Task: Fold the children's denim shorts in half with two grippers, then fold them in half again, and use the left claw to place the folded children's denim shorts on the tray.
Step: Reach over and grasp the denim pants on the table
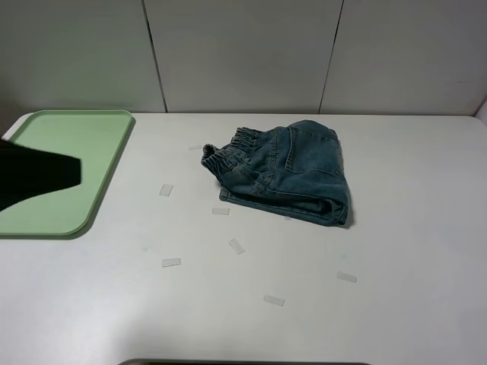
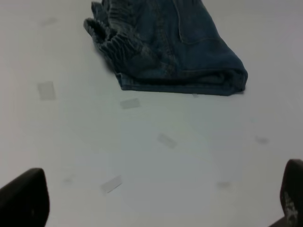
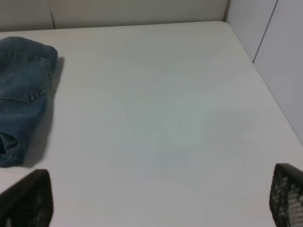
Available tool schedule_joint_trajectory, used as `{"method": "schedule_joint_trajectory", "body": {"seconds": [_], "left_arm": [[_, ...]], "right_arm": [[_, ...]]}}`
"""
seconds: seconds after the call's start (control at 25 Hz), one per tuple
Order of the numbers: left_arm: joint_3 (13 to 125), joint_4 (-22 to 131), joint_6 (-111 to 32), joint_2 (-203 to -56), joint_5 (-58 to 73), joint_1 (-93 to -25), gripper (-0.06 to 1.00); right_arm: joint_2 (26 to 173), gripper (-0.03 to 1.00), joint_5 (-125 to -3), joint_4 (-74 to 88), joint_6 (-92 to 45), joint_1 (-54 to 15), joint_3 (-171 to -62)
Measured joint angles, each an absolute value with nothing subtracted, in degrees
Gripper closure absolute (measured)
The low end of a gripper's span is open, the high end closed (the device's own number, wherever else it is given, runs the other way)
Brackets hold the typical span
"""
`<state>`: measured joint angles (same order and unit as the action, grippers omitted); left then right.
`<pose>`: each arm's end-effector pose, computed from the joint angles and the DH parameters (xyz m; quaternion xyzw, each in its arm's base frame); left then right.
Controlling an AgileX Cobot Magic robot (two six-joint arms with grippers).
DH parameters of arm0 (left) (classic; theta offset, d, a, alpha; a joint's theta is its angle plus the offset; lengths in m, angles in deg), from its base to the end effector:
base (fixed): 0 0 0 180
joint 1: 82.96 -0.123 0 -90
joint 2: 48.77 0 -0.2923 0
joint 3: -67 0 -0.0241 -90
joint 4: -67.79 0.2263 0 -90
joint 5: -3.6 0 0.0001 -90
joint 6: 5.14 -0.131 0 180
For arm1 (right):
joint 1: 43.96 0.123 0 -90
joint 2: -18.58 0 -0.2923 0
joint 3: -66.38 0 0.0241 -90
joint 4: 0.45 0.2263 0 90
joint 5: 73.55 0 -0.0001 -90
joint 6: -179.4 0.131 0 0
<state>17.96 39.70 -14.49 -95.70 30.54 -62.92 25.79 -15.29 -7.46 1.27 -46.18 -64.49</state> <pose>0.1206 -0.0738 0.2727 0.0832 0.8592 -0.2423 0.4429 0.0031 -0.0137 0.2512 0.0310 0.8394 -0.0628 0.5390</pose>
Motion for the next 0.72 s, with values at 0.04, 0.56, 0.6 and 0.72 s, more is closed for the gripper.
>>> {"method": "schedule_joint_trajectory", "body": {"seconds": [0.04,0.56,0.6,0.72], "left_arm": [[17.96,37.44,-15.60,-98.87,28.39,-62.92,-0.03],[20.02,10.93,-37.69,-126.06,17.46,-62.92,-0.03],[20.39,8.98,-39.23,-127.44,16.69,-62.92,-0.03],[21.58,3.45,-43.51,-131.13,14.84,-62.92,-0.03]], "right_arm": [[25.79,0.27,-15.29,-7.46,1.27,-46.18,-64.49],[25.79,0.27,-15.29,-7.46,1.27,-46.18,-64.49],[25.79,0.27,-15.29,-7.46,1.27,-46.18,-64.49],[25.79,0.27,-15.29,-7.46,1.27,-46.18,-64.49]]}}
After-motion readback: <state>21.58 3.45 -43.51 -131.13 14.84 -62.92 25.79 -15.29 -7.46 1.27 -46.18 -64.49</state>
